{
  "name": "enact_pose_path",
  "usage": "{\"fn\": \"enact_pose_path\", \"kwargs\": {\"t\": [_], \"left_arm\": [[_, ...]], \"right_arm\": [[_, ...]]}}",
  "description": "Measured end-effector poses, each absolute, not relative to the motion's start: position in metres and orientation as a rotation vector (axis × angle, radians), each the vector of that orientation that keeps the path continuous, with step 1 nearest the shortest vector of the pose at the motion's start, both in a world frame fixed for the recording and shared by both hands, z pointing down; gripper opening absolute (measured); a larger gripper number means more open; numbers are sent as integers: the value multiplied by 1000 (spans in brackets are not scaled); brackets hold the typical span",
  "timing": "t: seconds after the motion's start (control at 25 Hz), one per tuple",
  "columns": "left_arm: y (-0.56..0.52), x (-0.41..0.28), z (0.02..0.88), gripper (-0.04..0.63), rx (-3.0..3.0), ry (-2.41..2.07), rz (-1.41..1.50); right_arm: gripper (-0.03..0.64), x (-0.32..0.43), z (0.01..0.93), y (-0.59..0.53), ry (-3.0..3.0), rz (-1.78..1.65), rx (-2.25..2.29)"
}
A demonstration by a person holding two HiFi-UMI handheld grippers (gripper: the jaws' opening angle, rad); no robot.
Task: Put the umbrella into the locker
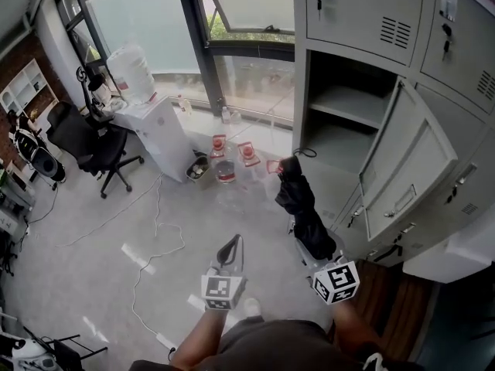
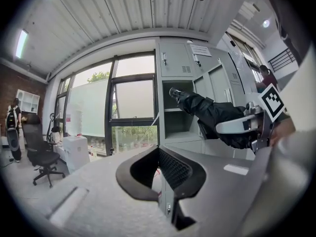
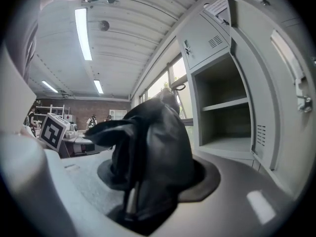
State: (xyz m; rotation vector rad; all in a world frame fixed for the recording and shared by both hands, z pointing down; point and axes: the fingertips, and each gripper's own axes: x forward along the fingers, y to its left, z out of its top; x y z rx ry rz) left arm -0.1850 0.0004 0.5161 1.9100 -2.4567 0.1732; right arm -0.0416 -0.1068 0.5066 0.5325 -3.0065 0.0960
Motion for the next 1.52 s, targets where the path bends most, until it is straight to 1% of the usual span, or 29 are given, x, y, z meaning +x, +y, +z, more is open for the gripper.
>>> {"fn": "enact_pose_path", "kwargs": {"t": [0.32, 0.56, 1.0, 1.52], "left_arm": [[-22, -222, 516, 5, 2014, -2378, 149], [-36, -224, 511, 5, 2158, -2287, 141], [-74, -221, 519, 5, 2276, -2140, 114], [-182, -216, 520, 5, 2323, -2095, 128]], "right_arm": [[232, -78, 508, -120, -2968, 51, 643], [232, -87, 506, -122, -2942, 41, 730], [232, -76, 514, -149, -2837, 64, 915], [232, -64, 546, -238, -2769, 167, 987]]}}
